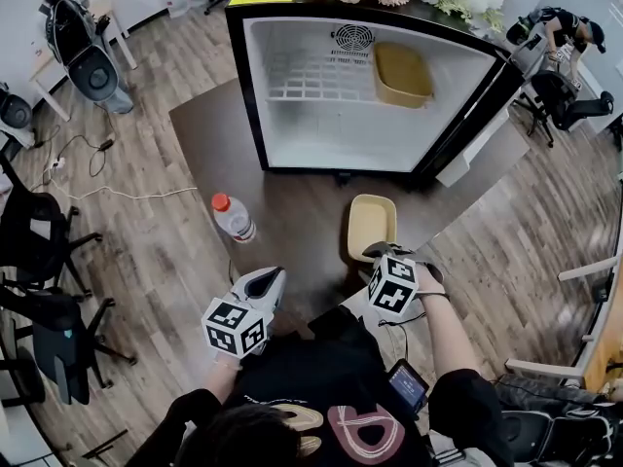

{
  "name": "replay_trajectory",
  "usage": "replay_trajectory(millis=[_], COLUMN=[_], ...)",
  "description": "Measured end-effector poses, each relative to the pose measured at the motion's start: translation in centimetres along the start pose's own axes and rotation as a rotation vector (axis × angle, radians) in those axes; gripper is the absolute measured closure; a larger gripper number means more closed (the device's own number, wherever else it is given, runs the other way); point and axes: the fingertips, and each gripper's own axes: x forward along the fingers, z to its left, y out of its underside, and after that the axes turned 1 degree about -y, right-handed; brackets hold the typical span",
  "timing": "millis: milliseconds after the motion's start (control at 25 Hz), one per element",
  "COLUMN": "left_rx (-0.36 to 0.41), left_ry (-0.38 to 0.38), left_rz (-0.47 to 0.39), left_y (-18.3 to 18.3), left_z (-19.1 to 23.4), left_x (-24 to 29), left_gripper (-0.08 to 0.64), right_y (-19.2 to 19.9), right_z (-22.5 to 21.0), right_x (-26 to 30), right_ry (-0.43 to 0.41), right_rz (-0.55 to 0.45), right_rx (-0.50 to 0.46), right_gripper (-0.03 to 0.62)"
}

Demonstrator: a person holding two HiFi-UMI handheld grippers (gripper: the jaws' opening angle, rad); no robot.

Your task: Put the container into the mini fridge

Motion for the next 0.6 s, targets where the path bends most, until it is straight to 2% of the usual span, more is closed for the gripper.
replay_trajectory(millis=[240, 440, 600], left_rx=[-0.018, -0.028, -0.033], left_ry=[-0.025, -0.037, -0.044], left_rz=[-0.001, -0.002, -0.005], left_y=[0.2, 0.3, 0.3], left_z=[0.6, 0.9, 0.9], left_x=[-0.1, -0.2, -0.2], left_gripper=[0.552, 0.552, 0.552], right_y=[0.4, 0.7, 0.8], right_z=[0.2, 0.2, 0.2], right_x=[1.6, 2.3, 2.8], right_ry=[-0.026, -0.041, -0.047], right_rz=[0.038, 0.054, 0.059], right_rx=[-0.035, -0.041, -0.050], right_gripper=[0.463, 0.500, 0.506])
